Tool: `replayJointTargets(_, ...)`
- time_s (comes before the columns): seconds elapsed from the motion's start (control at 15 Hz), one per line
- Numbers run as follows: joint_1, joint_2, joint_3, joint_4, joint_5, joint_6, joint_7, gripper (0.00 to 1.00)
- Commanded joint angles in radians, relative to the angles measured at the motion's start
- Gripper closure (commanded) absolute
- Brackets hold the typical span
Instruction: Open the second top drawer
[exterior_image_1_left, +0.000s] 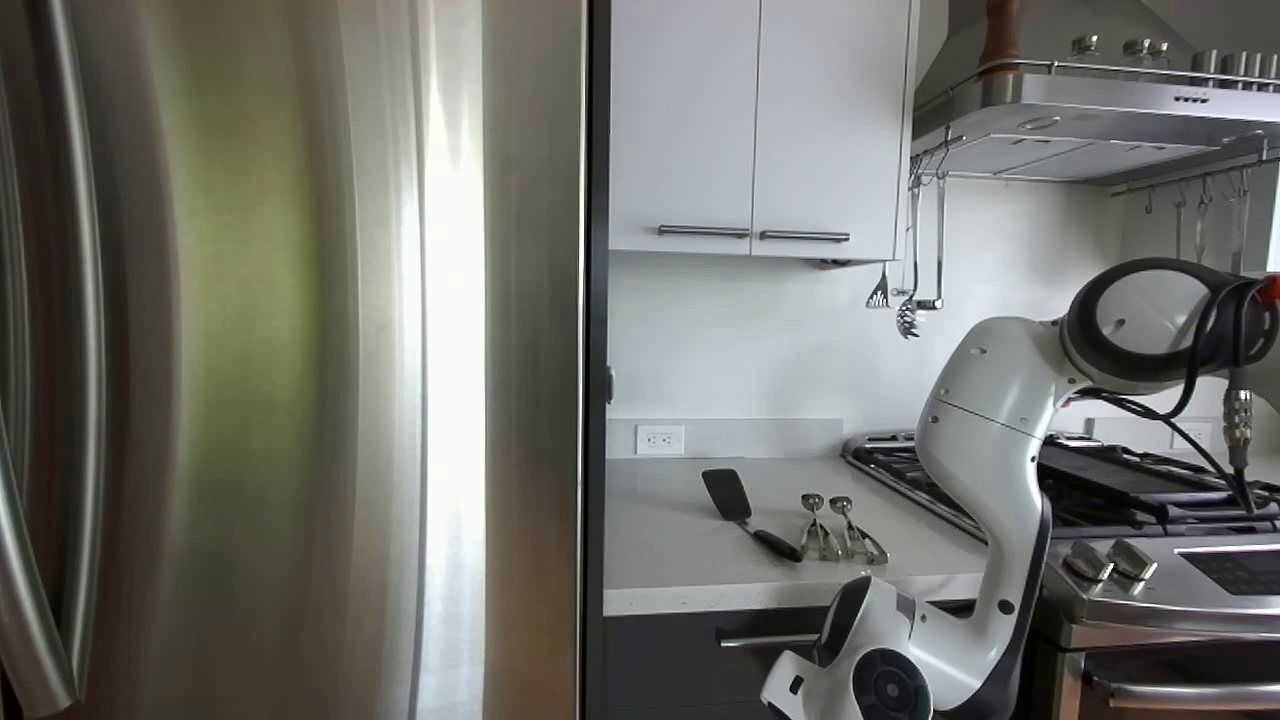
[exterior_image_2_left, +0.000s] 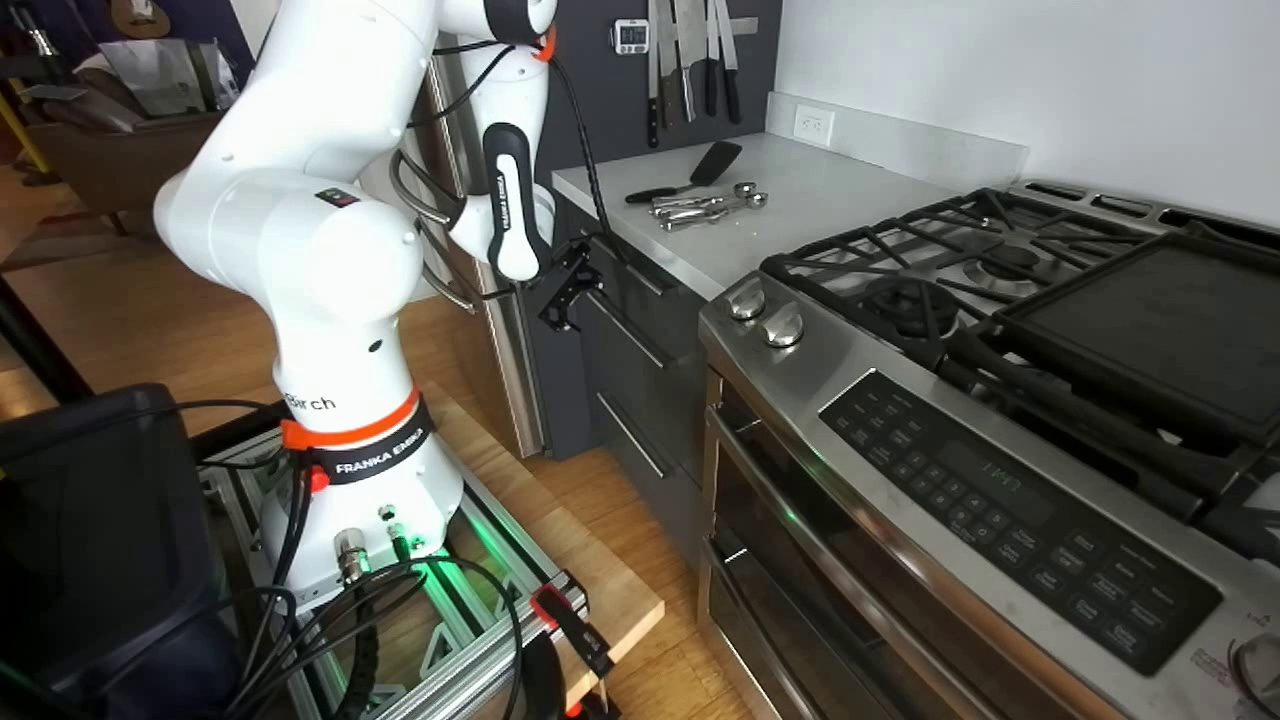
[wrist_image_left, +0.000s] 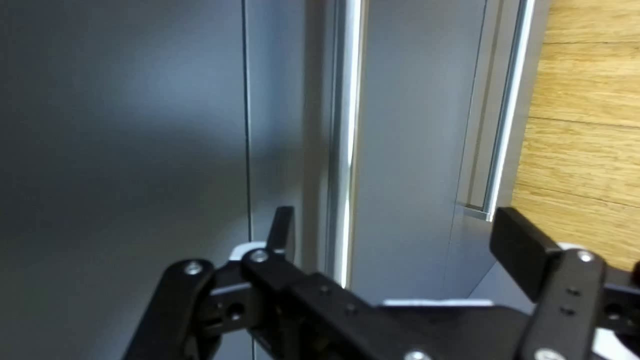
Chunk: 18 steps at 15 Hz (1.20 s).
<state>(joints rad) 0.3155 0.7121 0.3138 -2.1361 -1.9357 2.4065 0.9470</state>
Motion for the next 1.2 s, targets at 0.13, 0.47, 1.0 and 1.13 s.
replayJointTargets(0.13,-0.023,0.054,0.010,0.027,-0.070,-0.054,0.044,0.00)
replayJointTargets(0.47,-0.039,0.083,0.009,0.043,-0.090,-0.074,0.043,0.45)
replayJointTargets(1.0,-0.063,0.098,0.006,0.062,-0.113,-0.096,0.033,1.00)
replayJointTargets(1.13,-0.066,0.101,0.006,0.064,-0.110,-0.091,0.035,0.95)
